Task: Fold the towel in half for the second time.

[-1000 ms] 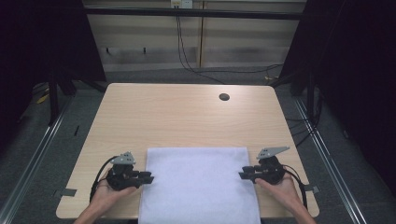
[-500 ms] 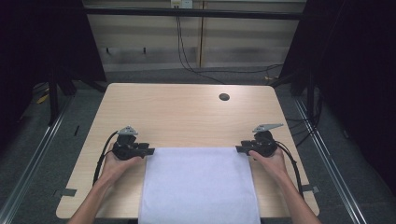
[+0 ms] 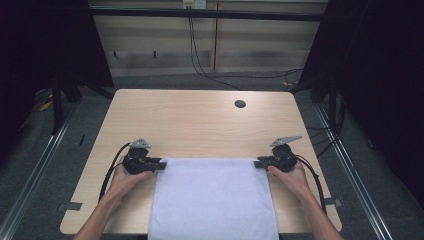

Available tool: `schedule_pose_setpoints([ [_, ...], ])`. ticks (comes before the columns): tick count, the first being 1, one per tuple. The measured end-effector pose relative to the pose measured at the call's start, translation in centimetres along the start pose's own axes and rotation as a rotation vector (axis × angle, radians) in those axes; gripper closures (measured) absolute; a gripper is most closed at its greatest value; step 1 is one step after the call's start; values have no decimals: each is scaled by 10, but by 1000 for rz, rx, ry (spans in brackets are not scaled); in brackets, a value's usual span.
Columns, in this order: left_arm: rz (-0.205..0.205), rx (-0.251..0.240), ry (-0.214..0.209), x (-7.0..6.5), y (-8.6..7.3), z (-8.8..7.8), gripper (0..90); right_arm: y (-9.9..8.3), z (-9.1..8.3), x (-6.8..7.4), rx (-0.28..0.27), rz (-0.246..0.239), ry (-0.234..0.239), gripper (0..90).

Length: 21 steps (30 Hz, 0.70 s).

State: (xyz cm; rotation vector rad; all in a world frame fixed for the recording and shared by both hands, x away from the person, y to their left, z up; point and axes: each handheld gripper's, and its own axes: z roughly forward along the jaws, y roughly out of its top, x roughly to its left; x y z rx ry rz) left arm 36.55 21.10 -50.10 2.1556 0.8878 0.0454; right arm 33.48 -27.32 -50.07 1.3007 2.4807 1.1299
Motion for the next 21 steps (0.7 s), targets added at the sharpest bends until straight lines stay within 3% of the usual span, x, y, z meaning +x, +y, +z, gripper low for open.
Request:
schedule_pose_setpoints([
  [3, 6, 5, -12, -3, 0, 1, 814, -1, -1, -1, 3, 8, 17, 718],
  [11, -11, 5, -33, -1, -2, -1, 837, -2, -4, -3, 12, 19, 42, 729],
  [14, -15, 0, -36, -1, -1, -2, 839, -2, -6, -4, 9, 11, 47, 805],
  [17, -35, -42, -42, 2, 3, -6, 841, 2, -9, -4, -13, 8, 54, 842],
  [21, -43, -96, -35, 5, 14, -15, 842, 15, -19, -8, -103, 27, 61, 853],
])
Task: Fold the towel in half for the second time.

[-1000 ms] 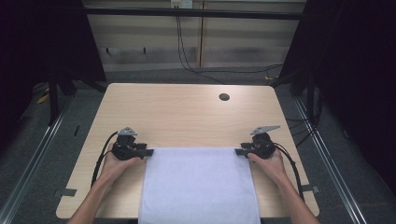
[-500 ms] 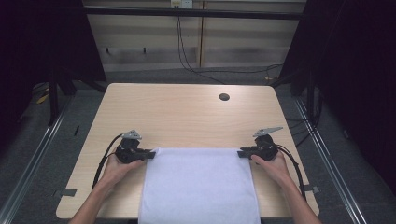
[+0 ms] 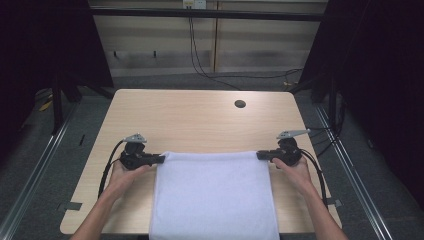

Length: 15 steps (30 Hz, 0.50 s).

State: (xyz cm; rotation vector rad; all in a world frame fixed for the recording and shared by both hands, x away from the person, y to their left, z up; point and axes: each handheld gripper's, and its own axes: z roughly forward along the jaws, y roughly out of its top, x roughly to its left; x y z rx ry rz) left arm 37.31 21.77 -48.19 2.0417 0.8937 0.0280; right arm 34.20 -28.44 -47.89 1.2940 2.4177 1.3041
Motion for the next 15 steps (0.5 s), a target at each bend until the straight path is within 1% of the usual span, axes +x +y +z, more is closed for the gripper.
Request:
schedule_pose_setpoints([
  [1, -3, -16, -2, 1, 2, -1, 842, 5, -3, -1, -23, -1, 0, 854],
  [2, -17, -26, -1, 2, 4, -2, 842, 8, -4, -1, -32, -6, -4, 854],
  [3, -18, -29, 7, 4, 7, -2, 842, 12, -5, -2, -47, 3, -3, 855],
  [4, -16, -30, 16, 5, 10, -2, 842, 17, -6, -4, -63, 0, -5, 855],
  [6, -17, -45, 27, 8, 16, -3, 841, 24, -5, -7, -74, -3, -9, 855],
  [7, -19, -54, 30, 8, 19, -4, 841, 29, -4, -8, -78, -12, -16, 856],
  [8, -24, -72, 37, 9, 23, -5, 841, 32, -5, -8, -79, -13, -22, 856],
  [9, -24, -72, 37, 9, 23, -5, 842, 32, -5, -8, -79, -13, -22, 856],
  [10, -24, -86, 40, 10, 27, -7, 842, 37, -5, -9, -85, -17, -33, 857],
  [11, -27, -113, 47, 12, 35, -10, 842, 46, -8, -10, -107, -20, -52, 859],
  [12, -30, -130, 56, 12, 39, -12, 842, 50, -10, -10, -114, -21, -57, 859],
  [13, -27, -139, 57, 13, 42, -14, 842, 55, -12, -10, -126, -22, -64, 860],
  [15, -22, -177, 62, 13, 53, -21, 842, 63, -16, -11, -141, -26, -72, 862],
])
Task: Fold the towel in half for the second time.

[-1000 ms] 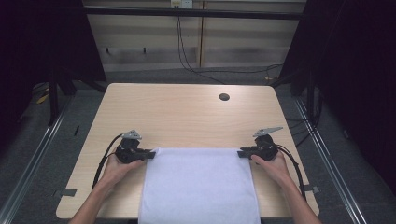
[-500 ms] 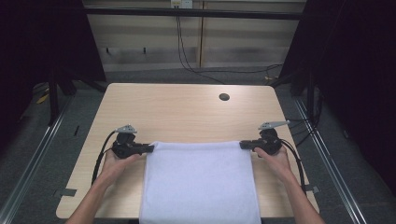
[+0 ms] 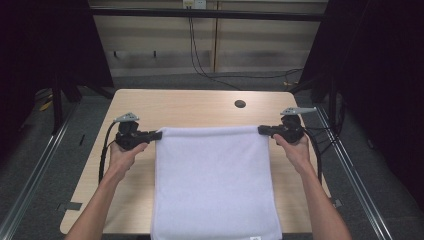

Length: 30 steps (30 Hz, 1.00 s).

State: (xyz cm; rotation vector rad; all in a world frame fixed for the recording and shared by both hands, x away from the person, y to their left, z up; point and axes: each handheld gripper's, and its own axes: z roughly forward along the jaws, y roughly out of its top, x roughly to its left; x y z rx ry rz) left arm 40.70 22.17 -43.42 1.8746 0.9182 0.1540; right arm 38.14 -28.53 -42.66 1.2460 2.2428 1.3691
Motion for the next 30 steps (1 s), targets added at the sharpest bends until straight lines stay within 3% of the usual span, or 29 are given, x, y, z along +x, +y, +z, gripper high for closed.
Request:
schedule_pose_setpoints([
  [6, 18, -57, 21, -1, 26, -7, 843, 20, -3, -3, -53, -3, -24, 866],
  [7, 21, -71, 17, -3, 31, -9, 843, 29, -7, -4, -87, -4, -33, 868],
  [12, 89, -106, 6, -17, 38, -24, 843, 34, -20, 2, -137, -25, -16, 868],
  [16, 125, -128, -30, -35, 21, -43, 842, 21, -35, 16, -134, -71, 17, 868],
  [20, 155, -98, -65, -55, -5, -60, 839, -1, -57, 35, -120, -114, 59, 866],
  [24, 171, -36, -109, -72, -38, -66, 837, -30, -69, 54, -75, -131, 88, 863],
  [30, 172, 86, -157, -84, -83, -66, 807, -84, -75, 79, 29, -129, 144, 837],
])
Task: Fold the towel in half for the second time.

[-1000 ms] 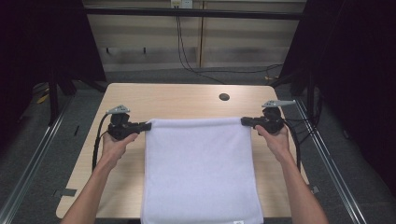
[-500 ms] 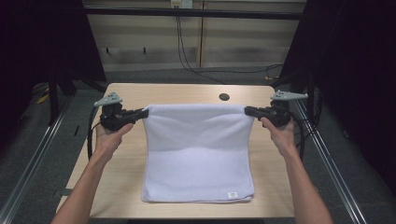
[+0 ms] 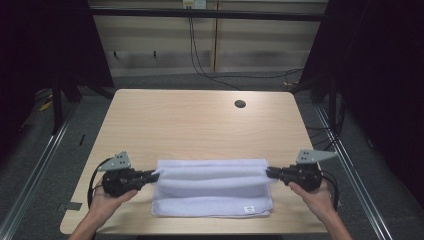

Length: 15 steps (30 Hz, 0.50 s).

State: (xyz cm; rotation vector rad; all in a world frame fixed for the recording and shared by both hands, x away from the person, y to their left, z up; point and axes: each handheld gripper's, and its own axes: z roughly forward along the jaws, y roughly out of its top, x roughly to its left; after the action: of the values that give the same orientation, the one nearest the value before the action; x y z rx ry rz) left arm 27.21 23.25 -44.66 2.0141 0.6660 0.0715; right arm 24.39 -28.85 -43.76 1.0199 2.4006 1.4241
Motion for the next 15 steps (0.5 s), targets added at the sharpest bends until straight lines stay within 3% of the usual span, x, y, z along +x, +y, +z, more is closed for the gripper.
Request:
schedule_pose_setpoints([
  [4, -2, 70, -19, -11, -22, 3, 779, -23, 2, 13, 73, 17, 44, 778],
  [6, -22, 69, -33, -16, -29, 0, 756, -31, 0, 16, 82, 29, 52, 768],
  [8, -25, 45, -37, -20, -32, -5, 711, -37, -2, 17, 67, 50, 63, 726],
  [10, -51, -11, -35, -21, -32, -11, 650, -36, -6, 18, 31, 59, 59, 726],
  [13, -86, -61, 28, -19, -31, -14, 561, -32, -13, 17, -72, 73, -3, 658],
  [15, -121, -77, 63, -11, -32, -13, 511, -33, -13, 14, -92, 88, -51, 640],
])
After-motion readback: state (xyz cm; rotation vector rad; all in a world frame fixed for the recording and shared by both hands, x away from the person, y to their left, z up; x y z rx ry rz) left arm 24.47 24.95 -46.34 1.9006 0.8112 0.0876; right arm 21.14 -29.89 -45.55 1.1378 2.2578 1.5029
